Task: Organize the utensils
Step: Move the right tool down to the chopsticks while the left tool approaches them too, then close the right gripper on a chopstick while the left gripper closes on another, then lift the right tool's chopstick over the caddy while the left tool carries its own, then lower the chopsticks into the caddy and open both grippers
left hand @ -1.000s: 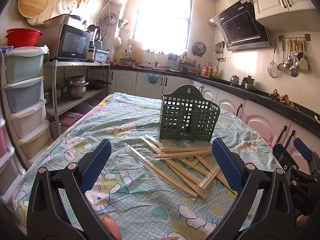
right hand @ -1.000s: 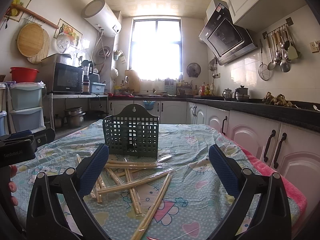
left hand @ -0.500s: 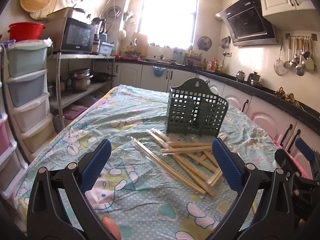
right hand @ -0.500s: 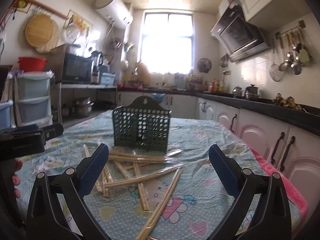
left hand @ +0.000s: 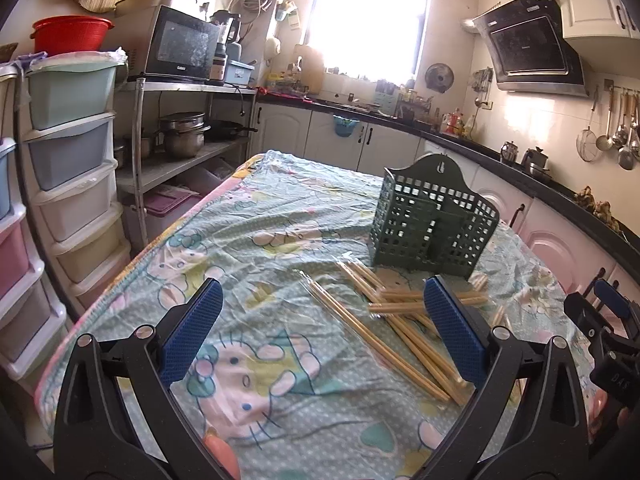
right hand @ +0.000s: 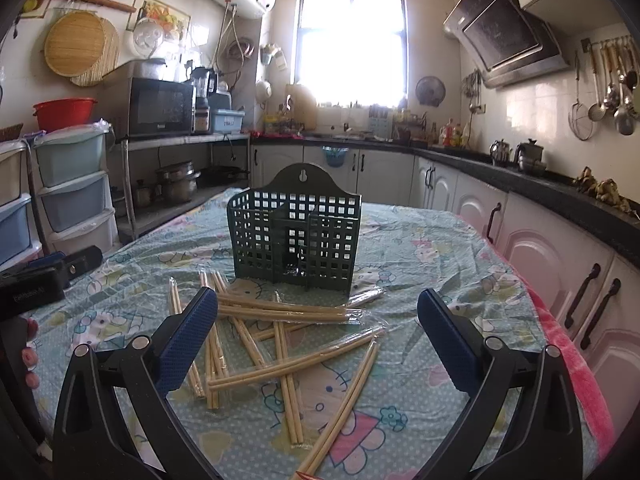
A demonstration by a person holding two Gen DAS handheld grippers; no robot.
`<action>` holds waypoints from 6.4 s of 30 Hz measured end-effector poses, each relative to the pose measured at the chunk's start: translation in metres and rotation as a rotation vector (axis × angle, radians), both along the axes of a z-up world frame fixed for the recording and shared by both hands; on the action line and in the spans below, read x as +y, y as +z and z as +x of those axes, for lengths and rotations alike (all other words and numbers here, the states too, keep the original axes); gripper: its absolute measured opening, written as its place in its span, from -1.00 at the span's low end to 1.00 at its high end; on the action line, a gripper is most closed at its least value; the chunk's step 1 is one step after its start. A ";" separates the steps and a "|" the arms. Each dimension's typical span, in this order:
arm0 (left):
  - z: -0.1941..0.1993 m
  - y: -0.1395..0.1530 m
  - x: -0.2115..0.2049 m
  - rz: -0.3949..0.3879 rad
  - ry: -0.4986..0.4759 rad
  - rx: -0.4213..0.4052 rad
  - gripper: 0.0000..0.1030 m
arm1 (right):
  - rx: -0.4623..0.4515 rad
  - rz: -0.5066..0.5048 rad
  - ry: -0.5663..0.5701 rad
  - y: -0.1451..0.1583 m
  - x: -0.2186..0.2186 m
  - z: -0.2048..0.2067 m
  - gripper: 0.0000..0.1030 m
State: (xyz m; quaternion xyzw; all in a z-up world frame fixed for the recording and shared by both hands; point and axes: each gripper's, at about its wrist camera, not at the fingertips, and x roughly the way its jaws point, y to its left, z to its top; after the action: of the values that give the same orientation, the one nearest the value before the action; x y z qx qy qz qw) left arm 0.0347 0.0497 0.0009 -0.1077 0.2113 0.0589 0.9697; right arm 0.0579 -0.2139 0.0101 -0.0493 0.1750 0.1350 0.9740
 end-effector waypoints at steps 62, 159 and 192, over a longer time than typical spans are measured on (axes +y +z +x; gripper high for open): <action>0.174 -0.080 0.074 -0.410 -0.141 0.503 -0.95 | 0.621 0.161 0.180 -0.059 -0.034 0.174 -0.98; 0.257 0.127 -0.051 -0.143 -0.456 -0.005 -1.00 | 0.128 0.062 0.170 0.144 -0.016 0.221 -0.98; 0.183 0.131 -0.027 -0.029 -0.312 -0.072 0.80 | 0.065 0.013 0.155 0.130 -0.006 0.175 0.26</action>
State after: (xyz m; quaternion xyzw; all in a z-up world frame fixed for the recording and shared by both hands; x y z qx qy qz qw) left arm 0.2181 0.0229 0.1315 -0.0896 0.1914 -0.0996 0.9723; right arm 0.2326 -0.2202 0.1403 -0.0520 0.2011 0.2125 0.9548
